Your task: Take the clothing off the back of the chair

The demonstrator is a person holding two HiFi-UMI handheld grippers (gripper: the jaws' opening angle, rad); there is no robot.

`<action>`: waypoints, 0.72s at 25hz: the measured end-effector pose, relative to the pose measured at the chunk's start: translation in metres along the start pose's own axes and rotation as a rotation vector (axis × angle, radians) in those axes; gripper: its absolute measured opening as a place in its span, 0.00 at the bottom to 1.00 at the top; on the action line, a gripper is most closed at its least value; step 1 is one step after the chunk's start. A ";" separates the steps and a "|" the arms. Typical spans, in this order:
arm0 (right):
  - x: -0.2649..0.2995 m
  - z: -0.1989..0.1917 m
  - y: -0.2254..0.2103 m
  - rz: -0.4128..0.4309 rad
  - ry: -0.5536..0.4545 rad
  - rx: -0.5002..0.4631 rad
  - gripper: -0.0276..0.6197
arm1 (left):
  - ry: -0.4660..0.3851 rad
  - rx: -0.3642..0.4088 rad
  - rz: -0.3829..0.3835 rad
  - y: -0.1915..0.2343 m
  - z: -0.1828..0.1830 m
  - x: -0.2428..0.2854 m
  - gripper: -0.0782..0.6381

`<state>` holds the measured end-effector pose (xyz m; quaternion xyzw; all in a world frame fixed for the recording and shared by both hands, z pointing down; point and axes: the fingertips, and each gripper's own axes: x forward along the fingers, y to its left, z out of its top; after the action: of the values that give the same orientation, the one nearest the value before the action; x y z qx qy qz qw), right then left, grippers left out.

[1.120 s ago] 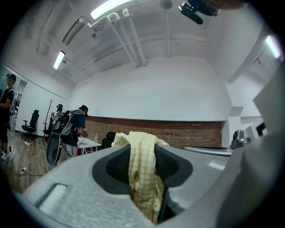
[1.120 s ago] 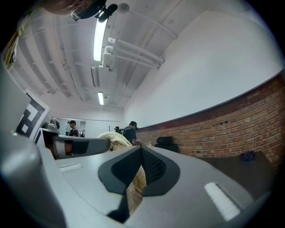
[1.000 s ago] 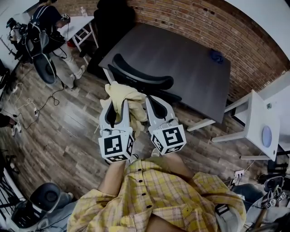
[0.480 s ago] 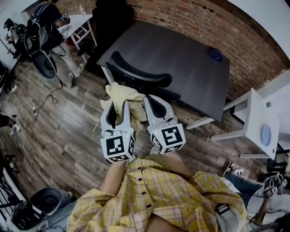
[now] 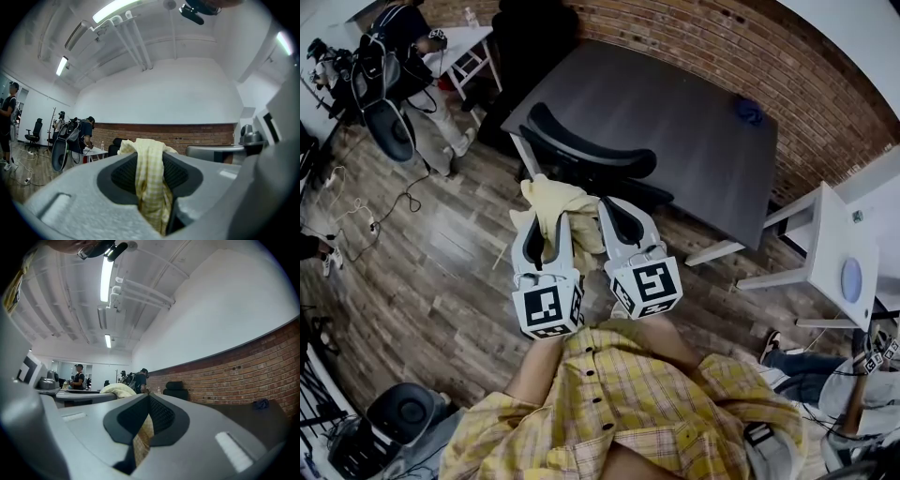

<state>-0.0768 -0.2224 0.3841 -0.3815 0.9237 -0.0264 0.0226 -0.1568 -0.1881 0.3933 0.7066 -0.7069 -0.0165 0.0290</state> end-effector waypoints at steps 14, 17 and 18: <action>-0.003 0.000 0.003 0.001 -0.005 0.012 0.04 | -0.001 0.013 0.010 0.000 -0.001 -0.005 0.32; -0.004 -0.002 0.003 0.000 -0.006 0.014 0.04 | -0.002 0.017 0.013 0.000 -0.002 -0.007 0.32; -0.004 -0.003 0.002 0.000 -0.007 0.015 0.04 | -0.003 0.018 0.014 0.001 -0.002 -0.006 0.32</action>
<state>-0.0758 -0.2180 0.3866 -0.3816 0.9233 -0.0321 0.0286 -0.1574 -0.1817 0.3956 0.7017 -0.7121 -0.0110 0.0219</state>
